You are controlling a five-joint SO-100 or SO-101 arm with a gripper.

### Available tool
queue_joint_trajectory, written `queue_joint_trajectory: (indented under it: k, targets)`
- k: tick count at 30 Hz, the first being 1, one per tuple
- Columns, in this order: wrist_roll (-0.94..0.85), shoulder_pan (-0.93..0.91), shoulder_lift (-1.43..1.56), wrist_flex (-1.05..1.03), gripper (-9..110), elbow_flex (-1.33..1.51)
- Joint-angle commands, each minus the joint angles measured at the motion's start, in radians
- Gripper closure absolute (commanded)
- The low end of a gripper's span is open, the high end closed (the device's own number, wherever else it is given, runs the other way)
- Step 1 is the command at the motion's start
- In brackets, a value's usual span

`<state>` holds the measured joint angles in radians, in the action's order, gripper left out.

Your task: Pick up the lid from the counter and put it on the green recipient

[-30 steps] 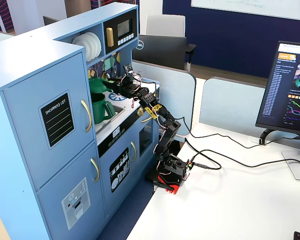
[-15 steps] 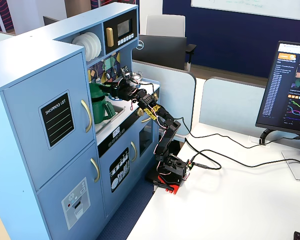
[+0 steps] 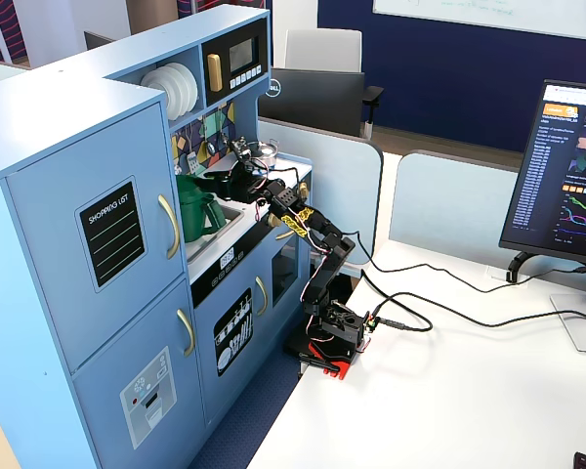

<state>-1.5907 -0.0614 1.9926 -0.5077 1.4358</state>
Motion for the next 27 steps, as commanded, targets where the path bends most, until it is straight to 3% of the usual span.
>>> queue_joint_trajectory:
  k: [1,9,15,18,27]
  targets:
    - [-0.012,-0.008,0.072,0.032,101,0.002]
    - [0.049,-0.003,0.061,0.135,68,-0.02]
    - [0.014,-0.003,0.038,0.126,67,-0.143]
    - [-0.015,-0.003,0.104,0.021,69,-0.149]
    - [-0.052,-0.002,0.603,-0.325,70,0.305]
